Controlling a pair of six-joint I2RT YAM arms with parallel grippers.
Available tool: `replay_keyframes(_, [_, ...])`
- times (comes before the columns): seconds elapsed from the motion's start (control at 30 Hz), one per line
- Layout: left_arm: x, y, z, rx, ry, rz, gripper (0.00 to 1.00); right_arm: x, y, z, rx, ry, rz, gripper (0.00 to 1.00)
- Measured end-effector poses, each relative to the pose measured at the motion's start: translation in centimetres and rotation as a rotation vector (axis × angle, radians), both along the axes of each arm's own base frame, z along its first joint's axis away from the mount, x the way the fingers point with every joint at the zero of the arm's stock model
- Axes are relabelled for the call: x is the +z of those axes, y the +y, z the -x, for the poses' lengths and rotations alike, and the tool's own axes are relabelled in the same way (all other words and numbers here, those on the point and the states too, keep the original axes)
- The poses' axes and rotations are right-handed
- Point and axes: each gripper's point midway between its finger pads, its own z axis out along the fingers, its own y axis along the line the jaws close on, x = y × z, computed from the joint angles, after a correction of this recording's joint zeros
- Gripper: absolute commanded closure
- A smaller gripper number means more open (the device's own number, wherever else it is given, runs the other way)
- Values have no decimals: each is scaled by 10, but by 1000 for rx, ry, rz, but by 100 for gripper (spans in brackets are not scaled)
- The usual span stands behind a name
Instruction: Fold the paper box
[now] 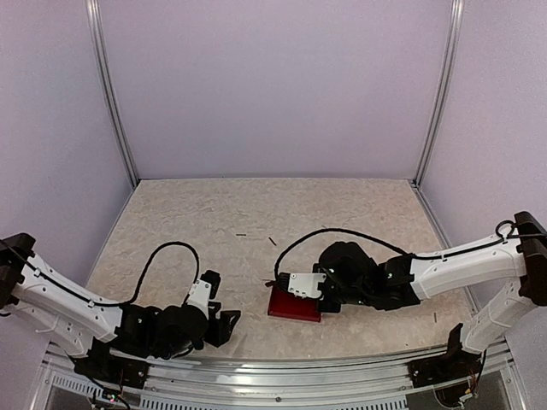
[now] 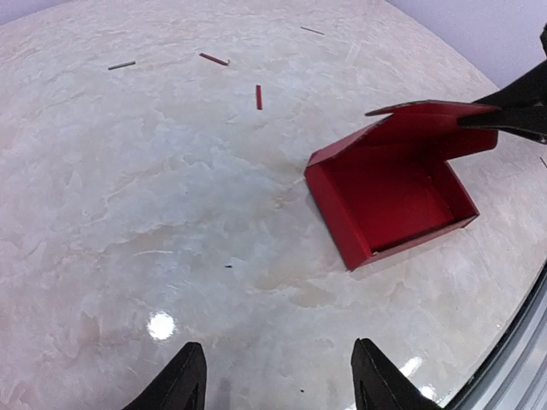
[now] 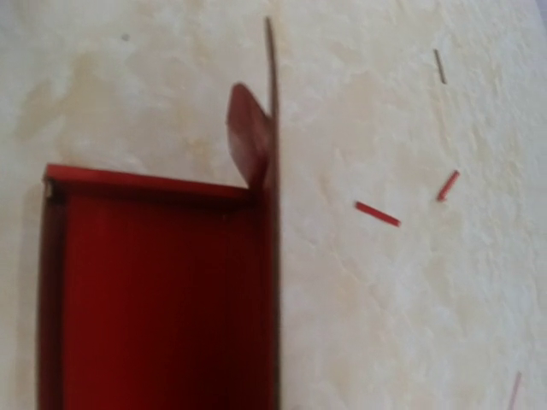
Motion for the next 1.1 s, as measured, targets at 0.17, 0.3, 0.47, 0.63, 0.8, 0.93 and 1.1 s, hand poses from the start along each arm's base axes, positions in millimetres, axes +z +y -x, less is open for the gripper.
replay_keyframes(0.17, [14, 25, -46, 79, -59, 1, 37, -2, -8, -16, -66, -49, 28, 100])
replay_keyframes(0.3, [31, 38, -85, 104, -104, 13, 37, 4, -13, -43, -134, -35, 12, 100])
replay_keyframes(0.47, [59, 22, -134, 17, -149, 17, 39, 24, -23, -98, -263, 79, -89, 100])
replay_keyframes(0.63, [92, -28, -178, -206, -203, 35, 41, 31, -36, -122, -332, 200, -151, 100])
replay_keyframes(0.8, [96, -80, -209, -426, -224, 17, 46, 29, -35, -114, -323, 310, -169, 100])
replay_keyframes(0.93, [77, -105, -215, -557, -200, 7, 50, 23, -42, -114, -336, 384, -181, 100])
replay_keyframes(1.1, [46, -119, -209, -696, -136, -2, 44, 15, -55, -119, -375, 441, -186, 100])
